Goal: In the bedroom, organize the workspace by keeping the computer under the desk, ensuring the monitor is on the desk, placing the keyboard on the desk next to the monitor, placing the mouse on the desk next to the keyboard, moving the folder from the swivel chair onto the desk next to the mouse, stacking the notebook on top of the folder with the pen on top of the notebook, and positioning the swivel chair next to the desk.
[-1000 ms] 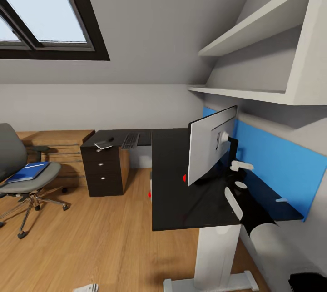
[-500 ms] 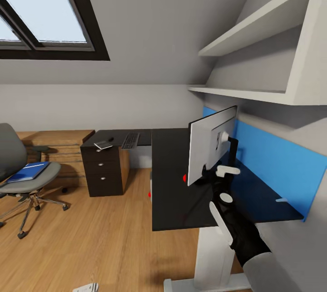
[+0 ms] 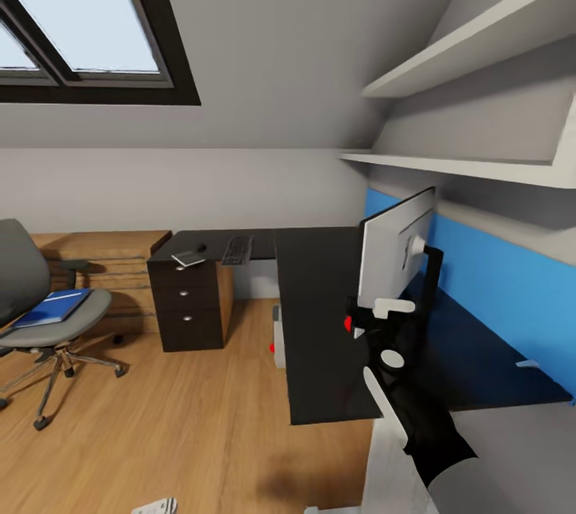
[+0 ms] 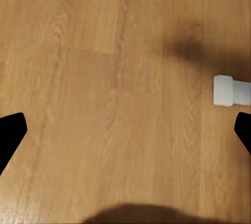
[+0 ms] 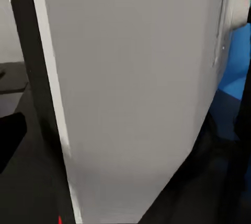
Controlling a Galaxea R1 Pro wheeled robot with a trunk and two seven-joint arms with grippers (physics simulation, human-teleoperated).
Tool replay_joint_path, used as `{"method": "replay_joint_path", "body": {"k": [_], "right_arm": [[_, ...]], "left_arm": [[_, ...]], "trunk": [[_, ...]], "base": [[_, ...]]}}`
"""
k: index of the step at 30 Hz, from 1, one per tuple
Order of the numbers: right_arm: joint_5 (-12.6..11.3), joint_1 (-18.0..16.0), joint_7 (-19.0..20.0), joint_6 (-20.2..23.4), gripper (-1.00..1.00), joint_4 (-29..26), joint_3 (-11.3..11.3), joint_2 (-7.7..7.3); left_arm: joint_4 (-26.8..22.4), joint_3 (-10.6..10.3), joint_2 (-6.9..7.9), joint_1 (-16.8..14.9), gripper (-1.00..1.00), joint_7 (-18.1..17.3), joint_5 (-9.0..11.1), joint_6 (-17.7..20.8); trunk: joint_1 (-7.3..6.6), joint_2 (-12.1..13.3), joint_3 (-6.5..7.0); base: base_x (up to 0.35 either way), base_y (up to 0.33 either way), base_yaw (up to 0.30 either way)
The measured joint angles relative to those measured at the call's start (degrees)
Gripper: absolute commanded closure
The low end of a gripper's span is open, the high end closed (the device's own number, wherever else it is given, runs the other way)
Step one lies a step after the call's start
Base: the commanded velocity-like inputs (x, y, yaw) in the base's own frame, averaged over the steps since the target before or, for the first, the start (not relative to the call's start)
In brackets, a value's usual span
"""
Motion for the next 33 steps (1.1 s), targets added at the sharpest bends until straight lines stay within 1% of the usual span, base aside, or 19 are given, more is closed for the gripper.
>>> {"method": "replay_joint_path", "body": {"k": [4,7,8,10,15,21,27,33], "right_arm": [[0.1,0.1,-0.6,-0.2,-1.00,0.1,0.0,0.09],[0.1,0.1,-2.3,-0.3,-1.00,0.2,0.0,0.11],[0.1,0.1,-3.8,-0.3,-1.00,0.3,0.0,0.12],[0.0,0.1,-5.4,-0.4,-1.00,0.3,0.0,0.10],[0.0,0.1,-8.1,-0.4,-1.00,0.4,0.0,0.05],[-0.1,0.1,-9.2,-0.5,-1.00,0.4,0.0,0.05],[-0.1,0.1,-9.4,-0.5,-1.00,0.4,0.0,0.02],[-0.1,0.3,-9.4,-0.5,-1.00,0.4,0.0,-0.03]], "left_arm": [[0.0,-0.1,-0.32,0.0,-1.00,0.0,-0.1,0.0],[0.0,-0.1,-0.68,0.0,-1.00,0.0,-0.1,-0.3],[0.2,-0.1,-0.92,0.0,-1.00,0.0,-0.2,-1.1],[1.0,-0.2,-1.07,0.0,-1.00,0.0,-0.2,-2.3],[2.6,-0.5,-1.24,0.0,-1.00,0.0,-0.3,-3.9],[3.0,-0.5,-1.31,0.0,-1.00,0.0,-0.3,-4.3],[3.1,-0.5,-1.30,0.0,-1.00,0.0,-0.3,-4.4],[3.1,-0.5,-1.33,0.0,-1.00,0.0,-0.3,-4.3]], "trunk": [[0.00,0.0,0.00],[0.00,0.0,0.00],[0.01,0.0,0.00],[0.02,0.0,0.00],[0.02,0.0,0.00],[0.03,0.0,0.00],[0.03,0.0,0.00],[0.03,0.0,0.23]], "base": [[0.228,0.148,0.000],[0.197,0.047,0.000],[0.112,0.021,0.000],[0.065,0.012,0.000],[0.022,0.004,0.000],[0.005,0.001,0.000],[0.000,0.000,-0.003],[0.000,0.000,-0.087]]}}
